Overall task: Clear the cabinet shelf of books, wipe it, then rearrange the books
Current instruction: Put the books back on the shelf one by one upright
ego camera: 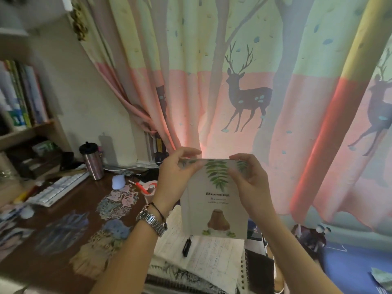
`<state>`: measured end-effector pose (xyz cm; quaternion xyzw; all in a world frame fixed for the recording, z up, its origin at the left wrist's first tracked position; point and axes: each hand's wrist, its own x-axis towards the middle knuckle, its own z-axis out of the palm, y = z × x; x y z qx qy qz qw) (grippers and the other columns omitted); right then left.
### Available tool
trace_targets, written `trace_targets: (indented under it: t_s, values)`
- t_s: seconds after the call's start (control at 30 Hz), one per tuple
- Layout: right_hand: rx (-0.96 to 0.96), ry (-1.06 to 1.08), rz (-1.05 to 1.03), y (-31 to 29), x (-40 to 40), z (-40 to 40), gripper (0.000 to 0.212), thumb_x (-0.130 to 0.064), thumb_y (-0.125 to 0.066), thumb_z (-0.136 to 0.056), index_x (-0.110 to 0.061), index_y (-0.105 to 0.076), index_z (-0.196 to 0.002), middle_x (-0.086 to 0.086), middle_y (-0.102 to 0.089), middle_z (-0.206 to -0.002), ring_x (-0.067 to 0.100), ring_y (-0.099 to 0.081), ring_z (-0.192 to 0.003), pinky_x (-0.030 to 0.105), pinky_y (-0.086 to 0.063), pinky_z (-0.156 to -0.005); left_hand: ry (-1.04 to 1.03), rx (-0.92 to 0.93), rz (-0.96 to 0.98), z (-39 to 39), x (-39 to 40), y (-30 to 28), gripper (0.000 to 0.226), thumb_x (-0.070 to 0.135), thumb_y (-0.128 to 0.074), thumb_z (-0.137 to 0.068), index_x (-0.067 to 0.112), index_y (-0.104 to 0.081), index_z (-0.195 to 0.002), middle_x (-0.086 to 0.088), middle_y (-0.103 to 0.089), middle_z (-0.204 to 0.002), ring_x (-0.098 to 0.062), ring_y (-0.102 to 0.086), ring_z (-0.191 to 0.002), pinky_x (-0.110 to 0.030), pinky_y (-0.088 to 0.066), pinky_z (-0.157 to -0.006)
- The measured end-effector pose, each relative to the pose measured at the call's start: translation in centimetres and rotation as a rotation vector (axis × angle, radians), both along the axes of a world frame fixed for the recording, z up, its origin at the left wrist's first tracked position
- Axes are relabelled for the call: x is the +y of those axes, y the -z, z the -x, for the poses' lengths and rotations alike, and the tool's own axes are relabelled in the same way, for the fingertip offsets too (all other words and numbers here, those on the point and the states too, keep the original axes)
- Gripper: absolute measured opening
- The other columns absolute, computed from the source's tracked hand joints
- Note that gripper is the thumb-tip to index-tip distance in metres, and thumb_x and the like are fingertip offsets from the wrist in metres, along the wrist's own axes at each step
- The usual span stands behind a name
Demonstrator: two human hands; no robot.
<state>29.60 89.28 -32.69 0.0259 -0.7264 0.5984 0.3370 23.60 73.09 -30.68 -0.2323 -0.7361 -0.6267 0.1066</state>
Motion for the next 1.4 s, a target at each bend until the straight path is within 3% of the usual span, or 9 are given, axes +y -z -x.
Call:
trace_targets:
  t_s: [0.1, 0.23, 0.37, 0.53, 0.7, 0.87, 1.03, 1.27, 1.4]
  values:
    - [0.006, -0.049, 0.066, 0.1, -1.6, -1.7, 0.021, 0.001, -0.063, -0.087, -0.018, -0.062, -0.097, -0.012, -0.066, -0.088, 0.006, -0.063, -0.088, 0.025, -0.052, -0.08, -0.075, -0.033, -0.088, -2.5, -1.9, 0.6, 0.033, 0.022, -0.074, -0.079, 0.023, -0.062, -0.109, 0.012, -0.064, -0.102, 0.006, -0.057, -0.096, -0.006, -0.043, -0.08]
    - [-0.009, -0.128, 0.114, 0.4, -4.1, -2.8, 0.023, 0.001, -0.064, -0.087, -0.021, -0.062, -0.095, -0.006, -0.068, -0.088, 0.012, -0.066, -0.084, 0.025, -0.054, -0.071, -0.065, -0.182, -0.221, -5.0, -4.8, 2.4, 0.029, 0.02, -0.071, -0.081, 0.027, -0.06, -0.107, 0.005, -0.068, -0.107, -0.015, -0.066, -0.101, -0.036, -0.055, -0.085]
    - [-0.024, -0.227, 0.119, 0.4, -7.0, -3.0, 0.023, 0.004, -0.062, -0.087, -0.018, -0.061, -0.094, -0.01, -0.07, -0.084, 0.006, -0.067, -0.077, 0.02, -0.052, -0.065, -0.12, -0.196, -0.271, -6.2, -7.8, 3.1, 0.029, 0.027, -0.071, -0.078, 0.029, -0.058, -0.104, -0.003, -0.067, -0.11, -0.026, -0.065, -0.103, -0.051, -0.053, -0.089]
    - [-0.034, -0.27, 0.076, 0.6, -10.8, -1.9, 0.023, -0.013, -0.066, -0.083, -0.034, -0.063, -0.091, -0.002, -0.07, -0.103, 0.024, -0.066, -0.099, 0.053, -0.052, -0.088, -0.188, -0.187, -0.355, -6.0, -11.3, 3.5, 0.025, 0.029, -0.07, -0.077, 0.036, -0.059, -0.098, -0.007, -0.066, -0.111, -0.03, -0.063, -0.105, -0.058, -0.049, -0.091]
    - [-0.021, -0.235, -0.006, 1.4, -15.8, -0.1, 0.022, -0.021, -0.066, -0.08, -0.038, -0.064, -0.094, -0.004, -0.068, -0.102, 0.031, -0.06, -0.105, 0.056, -0.047, -0.092, -0.22, -0.219, -0.386, -4.6, -16.3, 4.8, 0.024, 0.026, -0.07, -0.084, 0.035, -0.056, -0.101, -0.009, -0.065, -0.111, -0.036, -0.063, -0.104, -0.062, -0.047, -0.09]
    - [-0.03, -0.255, 0.078, 2.2, -22.2, 1.8, 0.03, 0.003, -0.063, -0.087, -0.026, -0.064, -0.092, -0.033, -0.061, -0.091, 0.003, -0.064, -0.09, 0.05, -0.053, -0.088, -0.212, -0.219, -0.348, -1.9, -22.5, 5.3, 0.028, 0.01, -0.064, -0.088, 0.035, -0.056, -0.097, -0.013, -0.063, -0.109, -0.032, -0.066, -0.095, -0.057, -0.053, -0.083]
    - [-0.076, -0.254, 0.091, 4.1, -27.8, 4.6, 0.024, -0.019, -0.068, -0.086, -0.039, -0.064, -0.098, 0.007, -0.065, -0.107, 0.029, -0.063, -0.102, 0.055, -0.052, -0.086, -0.217, -0.197, -0.271, 0.7, -28.5, 6.0, 0.03, 0.01, -0.064, -0.088, 0.038, -0.055, -0.096, -0.007, -0.063, -0.105, -0.028, -0.066, -0.093, -0.055, -0.053, -0.083]
    - [-0.113, -0.301, 0.083, 5.3, -32.3, 7.8, 0.025, -0.001, -0.064, -0.087, -0.025, -0.063, -0.094, -0.034, -0.058, -0.091, 0.008, -0.064, -0.091, 0.035, -0.056, -0.08, -0.192, -0.2, -0.073, 4.0, -34.1, 6.8, 0.021, 0.014, -0.063, -0.088, 0.031, -0.054, -0.097, 0.001, -0.063, -0.104, -0.016, -0.069, -0.085, -0.032, -0.058, -0.065]
    - [-0.207, -0.347, 0.124, 7.1, -33.1, 10.4, 0.032, -0.004, -0.063, -0.088, -0.036, -0.065, -0.09, -0.011, -0.067, -0.101, 0.021, -0.068, -0.097, 0.051, -0.056, -0.083, -0.205, -0.226, 0.012, 6.2, -35.6, 7.7, 0.015, 0.008, -0.064, -0.088, 0.017, -0.056, -0.097, 0.009, -0.065, -0.09, -0.003, -0.067, -0.075, -0.017, -0.051, -0.057]
